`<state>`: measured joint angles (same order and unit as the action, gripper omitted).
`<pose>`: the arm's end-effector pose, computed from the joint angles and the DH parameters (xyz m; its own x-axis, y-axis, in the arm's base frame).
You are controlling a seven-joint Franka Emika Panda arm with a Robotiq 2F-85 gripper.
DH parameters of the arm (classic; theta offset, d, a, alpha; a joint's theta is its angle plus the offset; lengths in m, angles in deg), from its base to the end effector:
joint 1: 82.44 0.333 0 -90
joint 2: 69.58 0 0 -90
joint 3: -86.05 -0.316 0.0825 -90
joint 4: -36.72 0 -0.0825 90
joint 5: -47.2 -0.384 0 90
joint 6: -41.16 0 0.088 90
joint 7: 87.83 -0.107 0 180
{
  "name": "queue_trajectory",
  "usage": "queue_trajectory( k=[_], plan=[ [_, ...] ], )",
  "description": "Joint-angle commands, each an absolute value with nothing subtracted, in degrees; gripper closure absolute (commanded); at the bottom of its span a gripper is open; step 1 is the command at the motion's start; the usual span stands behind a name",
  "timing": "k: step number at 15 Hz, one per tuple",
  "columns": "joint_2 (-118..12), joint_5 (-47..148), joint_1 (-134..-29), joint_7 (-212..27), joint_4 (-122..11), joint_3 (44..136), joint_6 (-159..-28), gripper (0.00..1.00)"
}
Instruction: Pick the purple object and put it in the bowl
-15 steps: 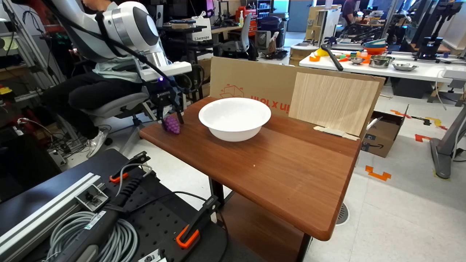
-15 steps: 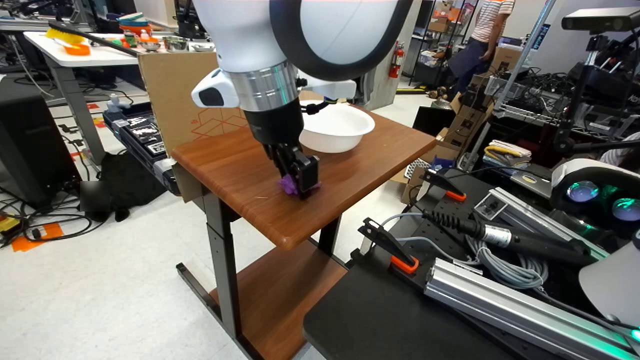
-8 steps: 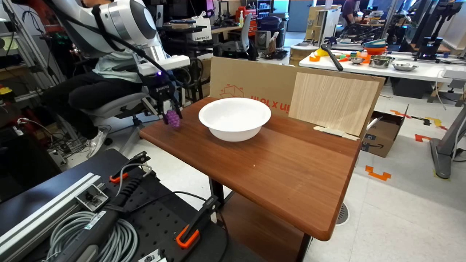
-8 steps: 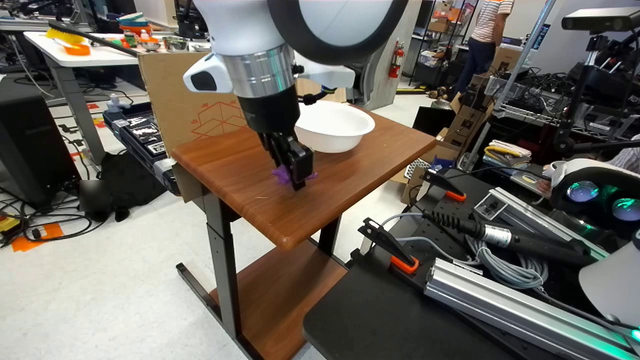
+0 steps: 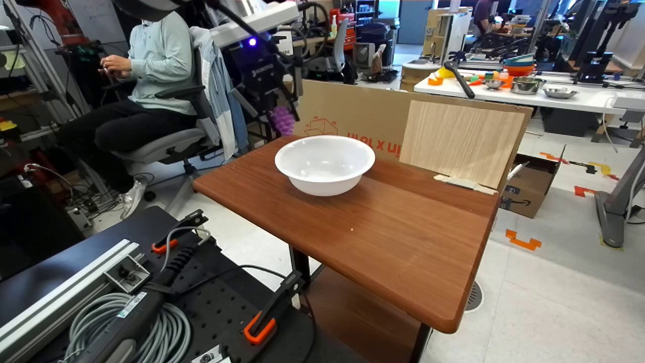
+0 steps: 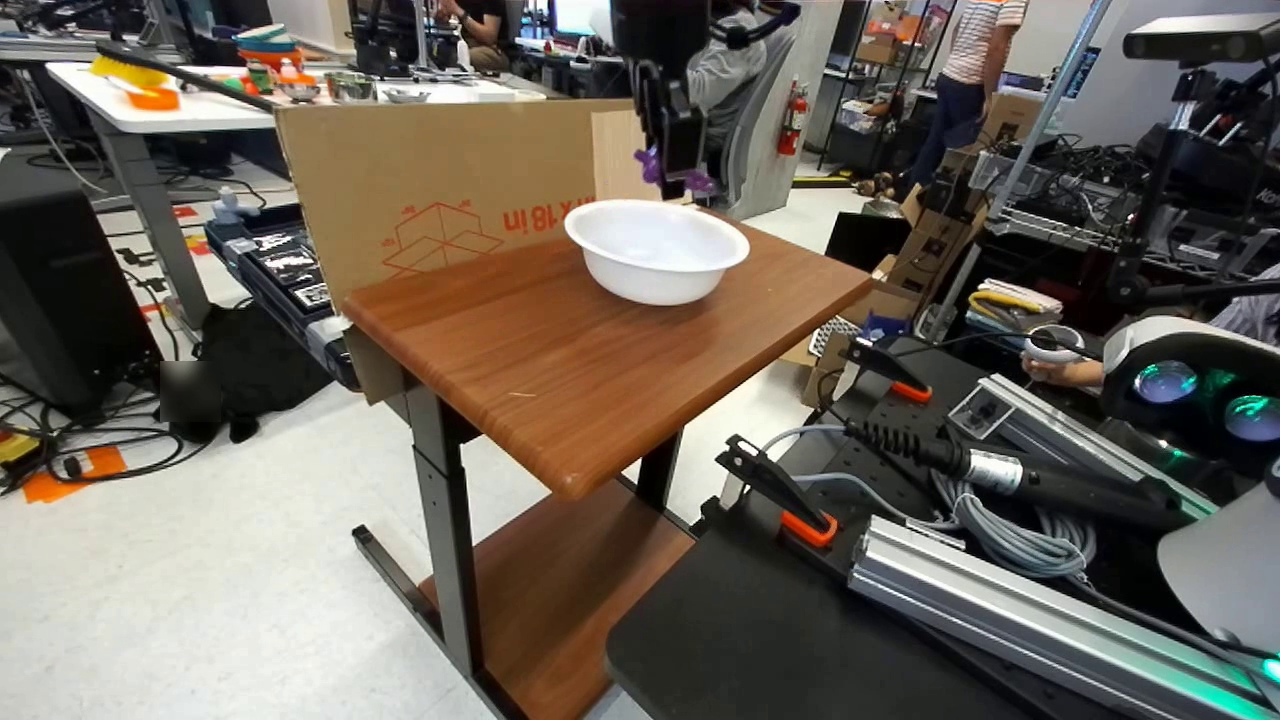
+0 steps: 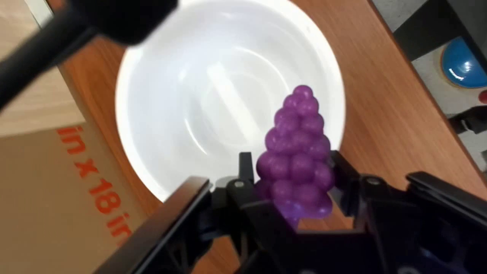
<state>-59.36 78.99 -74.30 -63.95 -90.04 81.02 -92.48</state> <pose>0.5308 0.1150 0.2949 0.5159 0.8187 -0.2523 0.8503 -0.4535 0.2671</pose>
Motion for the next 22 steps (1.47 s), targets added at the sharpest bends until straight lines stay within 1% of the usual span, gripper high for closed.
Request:
queue_trajectory(
  k=[1,6,17,18,19,20,22],
  plan=[
    [-60.21,80.93,-78.30,-66.05,-89.39,84.44,-92.55,0.75],
    [-56.59,79.67,-81.28,-64.77,-85.53,86.23,-92.18,0.75],
    [-42.16,79.01,-78.07,-63.34,-72.53,83.70,-88.81,0.75],
    [-41.48,78.77,-78.00,-63.18,-72.01,83.64,-88.21,0.25],
    [-41.07,78.65,-77.96,-63.21,-71.71,83.64,-87.68,0.24],
    [-40.66,78.68,-77.91,-63.28,-71.39,83.66,-87.32,0.19],
    [-41.93,79.16,-77.68,-63.82,-72.51,83.73,-86.80,0.04]
  ],
)
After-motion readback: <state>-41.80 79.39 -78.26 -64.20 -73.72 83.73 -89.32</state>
